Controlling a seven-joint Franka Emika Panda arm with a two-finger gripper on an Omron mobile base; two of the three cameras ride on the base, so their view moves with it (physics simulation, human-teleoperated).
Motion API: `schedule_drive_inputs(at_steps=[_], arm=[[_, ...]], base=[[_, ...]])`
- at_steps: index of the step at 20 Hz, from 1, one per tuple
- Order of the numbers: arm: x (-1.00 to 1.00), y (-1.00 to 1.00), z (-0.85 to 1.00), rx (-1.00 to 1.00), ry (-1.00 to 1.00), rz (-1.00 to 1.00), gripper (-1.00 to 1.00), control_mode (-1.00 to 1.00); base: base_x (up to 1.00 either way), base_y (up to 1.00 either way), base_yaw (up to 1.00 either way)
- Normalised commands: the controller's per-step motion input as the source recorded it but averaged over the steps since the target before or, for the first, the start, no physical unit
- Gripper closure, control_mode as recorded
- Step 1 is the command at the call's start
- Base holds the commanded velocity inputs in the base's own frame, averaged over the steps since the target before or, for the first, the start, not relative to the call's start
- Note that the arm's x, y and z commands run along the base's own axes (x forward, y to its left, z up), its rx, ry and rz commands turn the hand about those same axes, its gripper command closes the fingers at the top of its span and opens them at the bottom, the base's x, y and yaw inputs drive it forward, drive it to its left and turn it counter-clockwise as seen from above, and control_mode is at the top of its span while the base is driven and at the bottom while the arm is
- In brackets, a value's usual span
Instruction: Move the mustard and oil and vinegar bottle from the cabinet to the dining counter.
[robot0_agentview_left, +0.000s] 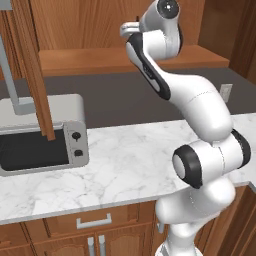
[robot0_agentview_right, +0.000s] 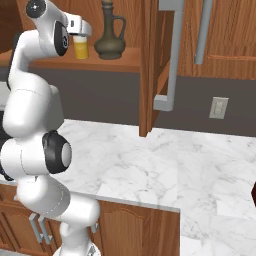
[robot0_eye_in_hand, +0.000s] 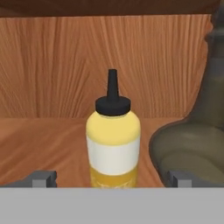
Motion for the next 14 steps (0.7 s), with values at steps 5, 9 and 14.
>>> schedule_drive_inputs(at_steps=[5,9,14], arm=[[0.21,0.06,-0.03,0.0,0.05,0.01,-1.0,-1.0],[0.18,0.01,-0.06,0.0,0.01,0.0,-1.0,-1.0],[0.15,0.0,-0.05,0.0,0.0,0.0,-1.0,-1.0]], base=[[0.0,0.0,0.0],[0.0,0.0,0.0],[0.0,0.0,0.0]])
